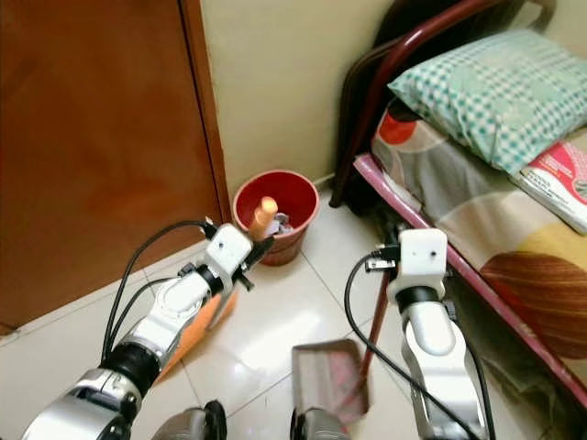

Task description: Sweep floor

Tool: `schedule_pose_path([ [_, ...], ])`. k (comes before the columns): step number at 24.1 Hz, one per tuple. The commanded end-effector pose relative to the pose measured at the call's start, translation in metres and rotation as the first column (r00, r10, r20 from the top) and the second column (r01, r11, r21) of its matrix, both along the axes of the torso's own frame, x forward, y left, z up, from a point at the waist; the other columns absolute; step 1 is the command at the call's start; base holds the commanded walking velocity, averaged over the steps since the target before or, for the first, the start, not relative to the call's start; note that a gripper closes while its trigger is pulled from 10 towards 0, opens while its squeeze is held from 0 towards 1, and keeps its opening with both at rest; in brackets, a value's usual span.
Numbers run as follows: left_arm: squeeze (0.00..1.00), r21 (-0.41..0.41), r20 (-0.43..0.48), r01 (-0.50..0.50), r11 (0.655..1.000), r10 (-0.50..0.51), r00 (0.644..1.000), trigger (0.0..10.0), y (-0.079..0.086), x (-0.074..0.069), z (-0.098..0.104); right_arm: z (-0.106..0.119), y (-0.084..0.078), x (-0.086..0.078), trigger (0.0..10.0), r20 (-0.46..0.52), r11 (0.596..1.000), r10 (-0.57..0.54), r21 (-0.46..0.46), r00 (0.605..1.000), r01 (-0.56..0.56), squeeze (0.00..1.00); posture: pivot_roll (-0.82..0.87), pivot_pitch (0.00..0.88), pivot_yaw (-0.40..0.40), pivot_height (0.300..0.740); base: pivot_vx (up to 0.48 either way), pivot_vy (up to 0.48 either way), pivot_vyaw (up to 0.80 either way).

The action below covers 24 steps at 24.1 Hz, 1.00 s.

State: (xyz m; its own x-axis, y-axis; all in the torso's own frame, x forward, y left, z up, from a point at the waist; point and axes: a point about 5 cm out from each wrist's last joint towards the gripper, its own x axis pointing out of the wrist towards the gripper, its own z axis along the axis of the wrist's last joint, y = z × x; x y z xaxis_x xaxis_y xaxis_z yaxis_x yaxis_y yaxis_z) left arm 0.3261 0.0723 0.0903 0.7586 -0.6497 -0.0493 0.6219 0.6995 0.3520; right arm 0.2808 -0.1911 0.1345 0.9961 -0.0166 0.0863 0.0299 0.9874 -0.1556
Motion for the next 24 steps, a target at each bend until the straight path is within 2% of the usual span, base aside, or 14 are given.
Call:
schedule_pose_path([
  [1,0.00,-0.049,-0.030,0.054,0.997,-0.055,0.998,10.0,-0.005,-0.007,0.000,0.002,-0.006,0.004,10.0,0.018,0.999,-0.011,-0.040,1.000,0.011,0.00,-0.03,0.244,-0.044,0.740,0.000,0.000,0.00],
  [6,0.00,-0.142,-0.054,0.063,0.988,-0.072,0.996,10.0,0.001,-0.024,0.008,-0.001,0.002,0.023,10.0,0.041,0.993,0.012,-0.116,0.999,-0.007,0.00,0.04,0.208,-0.019,0.740,0.000,0.000,0.00],
  [11,0.00,-0.236,-0.051,0.045,0.971,-0.058,0.997,10.0,0.002,-0.033,0.024,-0.002,0.011,0.033,10.0,0.056,0.988,0.012,-0.155,0.998,-0.003,0.00,0.07,0.185,-0.009,0.740,0.000,0.000,0.00],
  [13,0.00,-0.338,-0.083,0.050,0.940,-0.082,0.993,10.0,-0.004,-0.038,0.036,-0.002,0.021,0.039,10.0,0.072,0.985,0.025,-0.170,0.997,-0.012,0.00,0.09,0.176,-0.003,0.740,0.000,0.000,0.00],
  [16,0.00,-0.364,-0.086,0.053,0.930,-0.090,0.992,10.0,-0.007,-0.039,0.041,-0.003,0.025,0.041,10.0,0.081,0.985,0.032,-0.172,0.996,-0.018,0.00,0.10,0.172,0.000,0.740,0.000,0.000,0.00],
  [20,0.00,-0.435,-0.109,0.039,0.899,-0.096,0.989,10.0,-0.006,-0.039,0.051,-0.005,0.029,0.044,10.0,0.093,0.985,0.032,-0.174,0.995,-0.015,0.00,0.10,0.165,0.000,0.740,0.000,0.000,0.00],
  [24,0.00,-0.493,-0.150,-0.011,0.870,-0.073,0.986,10.0,0.003,-0.035,0.068,-0.007,0.033,0.050,10.0,0.126,0.981,0.019,-0.194,0.992,0.006,0.00,0.09,0.154,-0.001,0.740,0.000,0.000,0.00],
])
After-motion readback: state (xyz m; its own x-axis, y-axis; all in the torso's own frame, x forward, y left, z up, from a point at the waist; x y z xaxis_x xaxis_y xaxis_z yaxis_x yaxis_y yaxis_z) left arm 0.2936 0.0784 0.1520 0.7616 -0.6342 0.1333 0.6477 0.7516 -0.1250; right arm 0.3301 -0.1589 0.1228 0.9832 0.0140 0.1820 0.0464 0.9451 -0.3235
